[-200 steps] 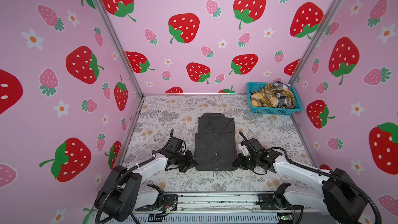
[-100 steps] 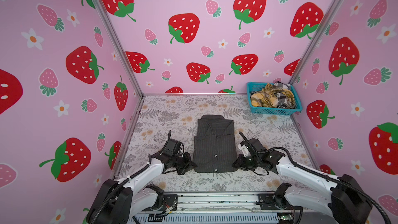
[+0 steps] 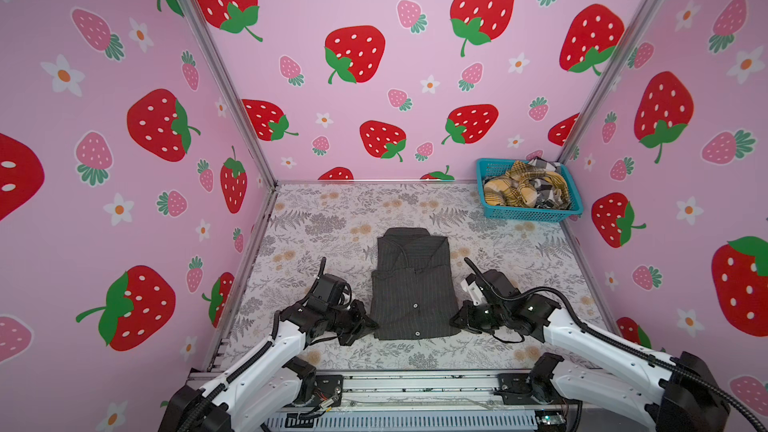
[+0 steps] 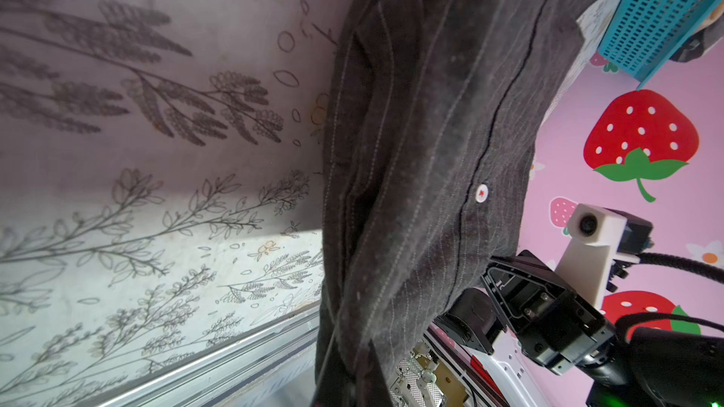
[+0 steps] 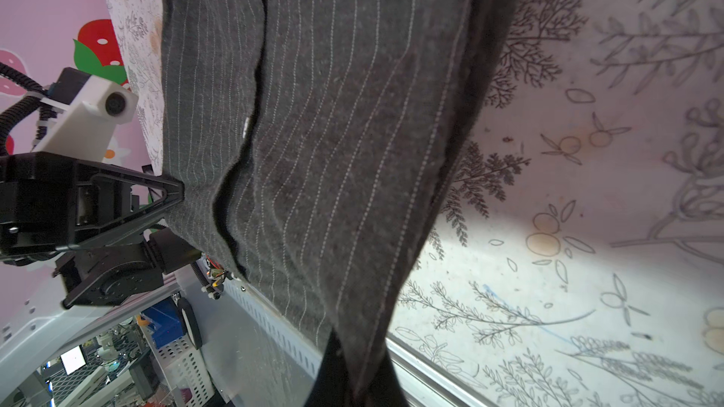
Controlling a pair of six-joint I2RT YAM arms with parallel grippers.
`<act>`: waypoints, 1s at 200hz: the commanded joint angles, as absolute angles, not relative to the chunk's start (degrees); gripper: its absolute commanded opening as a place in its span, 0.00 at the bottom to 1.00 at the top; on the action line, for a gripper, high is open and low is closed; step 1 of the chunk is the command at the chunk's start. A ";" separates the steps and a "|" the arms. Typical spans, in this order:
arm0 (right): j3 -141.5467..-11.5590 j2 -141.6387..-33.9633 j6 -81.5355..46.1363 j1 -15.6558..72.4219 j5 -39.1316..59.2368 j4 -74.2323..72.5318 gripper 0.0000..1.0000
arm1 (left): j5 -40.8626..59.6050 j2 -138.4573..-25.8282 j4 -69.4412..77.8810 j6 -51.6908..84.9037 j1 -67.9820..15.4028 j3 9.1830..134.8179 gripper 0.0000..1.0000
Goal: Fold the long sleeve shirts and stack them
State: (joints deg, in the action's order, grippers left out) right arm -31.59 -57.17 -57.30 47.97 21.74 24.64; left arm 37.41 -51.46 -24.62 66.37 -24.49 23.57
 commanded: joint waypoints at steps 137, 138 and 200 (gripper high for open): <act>-37.46 -54.82 -58.58 46.96 18.87 32.92 0.00 | 33.85 -49.48 -37.65 65.46 -25.95 34.88 0.00; -37.45 -54.70 -58.60 46.99 18.84 32.98 0.00 | 33.76 -49.31 -37.90 65.43 -25.98 34.98 0.00; -35.85 -46.76 -65.84 58.10 14.21 37.59 0.00 | 32.96 -36.90 -54.69 66.39 -29.35 34.39 0.00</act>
